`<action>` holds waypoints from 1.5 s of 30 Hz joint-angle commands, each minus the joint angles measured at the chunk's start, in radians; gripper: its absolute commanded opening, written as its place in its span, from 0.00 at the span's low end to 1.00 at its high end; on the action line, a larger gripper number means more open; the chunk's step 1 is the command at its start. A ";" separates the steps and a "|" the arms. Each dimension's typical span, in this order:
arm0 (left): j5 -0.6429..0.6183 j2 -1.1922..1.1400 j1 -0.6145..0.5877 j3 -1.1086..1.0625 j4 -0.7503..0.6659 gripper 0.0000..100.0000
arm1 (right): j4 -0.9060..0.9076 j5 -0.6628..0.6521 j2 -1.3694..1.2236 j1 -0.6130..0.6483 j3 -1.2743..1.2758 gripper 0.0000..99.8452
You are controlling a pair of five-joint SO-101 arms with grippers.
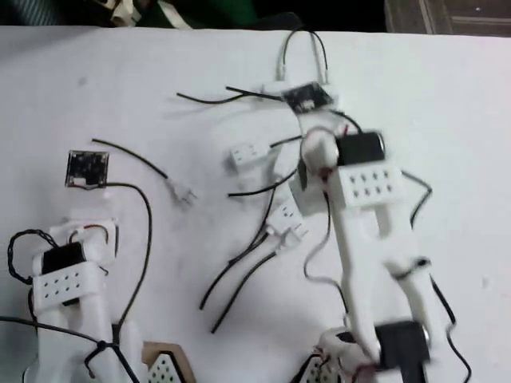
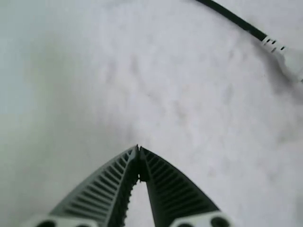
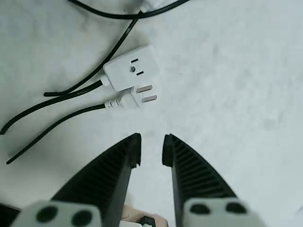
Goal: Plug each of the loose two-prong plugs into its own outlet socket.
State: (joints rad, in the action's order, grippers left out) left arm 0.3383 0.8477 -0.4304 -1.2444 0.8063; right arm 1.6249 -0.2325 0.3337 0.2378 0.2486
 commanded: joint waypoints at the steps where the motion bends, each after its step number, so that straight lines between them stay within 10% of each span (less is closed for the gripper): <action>1: 0.009 0.022 0.010 0.005 -0.009 0.03 | -0.131 -0.012 0.162 0.010 0.190 0.08; 15: 0.009 0.024 0.012 -0.003 -0.012 0.03 | -0.475 -0.758 0.326 0.151 0.721 0.08; 28: 0.009 0.024 0.012 -0.003 -0.014 0.03 | -0.549 -0.707 0.282 0.325 0.733 0.08; 45: 0.011 0.024 0.012 -0.005 -0.014 0.03 | -0.723 -0.783 -0.213 0.170 0.586 0.08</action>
State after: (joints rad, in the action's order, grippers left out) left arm 0.3399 0.8477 -0.4273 -1.2551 0.8063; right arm 0.9206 -0.9889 0.1741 0.4833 0.8715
